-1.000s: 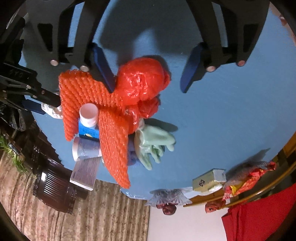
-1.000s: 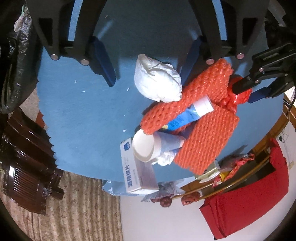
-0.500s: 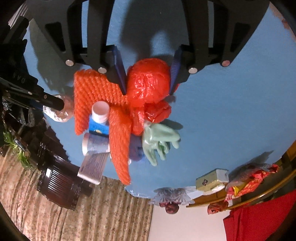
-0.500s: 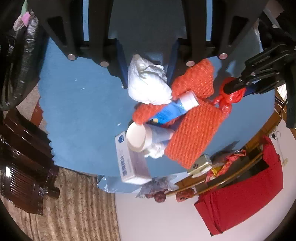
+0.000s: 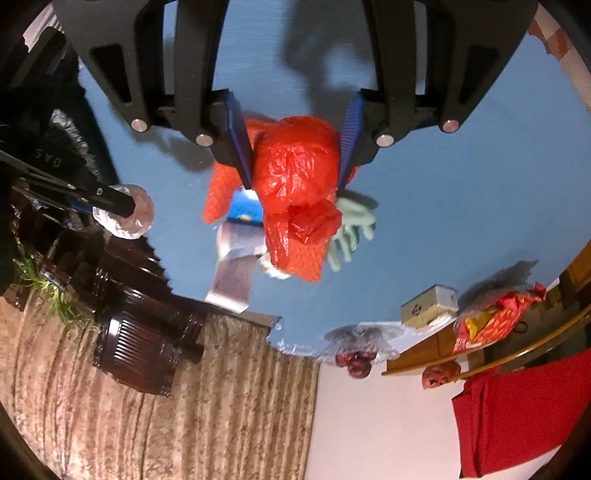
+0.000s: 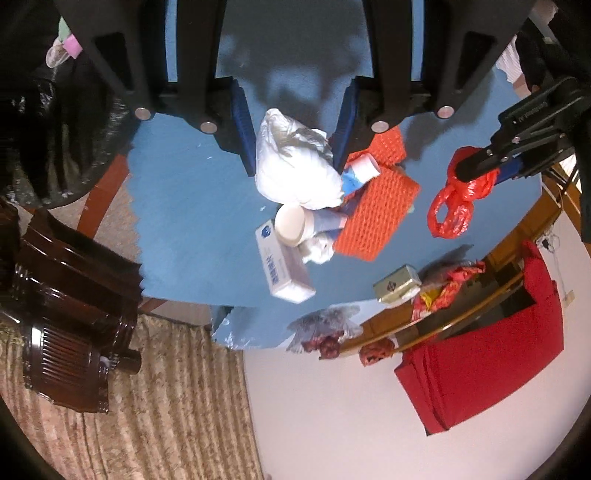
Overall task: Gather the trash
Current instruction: 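Grasp the red plastic bag with the left tool while the right grasps white tissue, then carry bag and tissue over the bin and release both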
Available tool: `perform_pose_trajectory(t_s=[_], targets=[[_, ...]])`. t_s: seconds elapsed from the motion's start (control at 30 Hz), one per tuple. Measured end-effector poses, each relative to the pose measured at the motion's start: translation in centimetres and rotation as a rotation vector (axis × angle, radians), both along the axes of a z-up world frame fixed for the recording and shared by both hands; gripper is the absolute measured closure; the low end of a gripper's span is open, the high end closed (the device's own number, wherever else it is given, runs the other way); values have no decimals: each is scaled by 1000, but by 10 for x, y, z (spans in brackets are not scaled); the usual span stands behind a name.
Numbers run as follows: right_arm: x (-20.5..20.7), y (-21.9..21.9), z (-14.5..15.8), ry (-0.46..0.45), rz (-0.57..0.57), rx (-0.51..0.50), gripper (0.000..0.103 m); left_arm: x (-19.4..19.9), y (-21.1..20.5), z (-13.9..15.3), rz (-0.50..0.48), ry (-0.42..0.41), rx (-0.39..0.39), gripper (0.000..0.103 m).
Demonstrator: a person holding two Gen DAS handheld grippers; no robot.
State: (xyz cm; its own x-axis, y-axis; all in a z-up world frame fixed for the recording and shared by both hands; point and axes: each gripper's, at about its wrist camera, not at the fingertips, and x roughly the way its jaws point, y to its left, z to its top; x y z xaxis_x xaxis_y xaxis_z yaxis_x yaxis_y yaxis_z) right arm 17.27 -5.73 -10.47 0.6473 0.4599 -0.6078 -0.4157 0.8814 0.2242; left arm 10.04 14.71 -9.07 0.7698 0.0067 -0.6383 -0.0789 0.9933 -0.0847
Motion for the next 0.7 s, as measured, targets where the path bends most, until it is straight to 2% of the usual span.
perform_pose_trajectory(t_s=[0.3, 0.7], targets=[[-17, -32, 30, -64, -58, 18, 63, -6, -38, 26, -63, -51, 14, 61], [-38, -81, 54, -118, -147, 30, 63, -3, -88, 42, -171, -87, 3, 61]])
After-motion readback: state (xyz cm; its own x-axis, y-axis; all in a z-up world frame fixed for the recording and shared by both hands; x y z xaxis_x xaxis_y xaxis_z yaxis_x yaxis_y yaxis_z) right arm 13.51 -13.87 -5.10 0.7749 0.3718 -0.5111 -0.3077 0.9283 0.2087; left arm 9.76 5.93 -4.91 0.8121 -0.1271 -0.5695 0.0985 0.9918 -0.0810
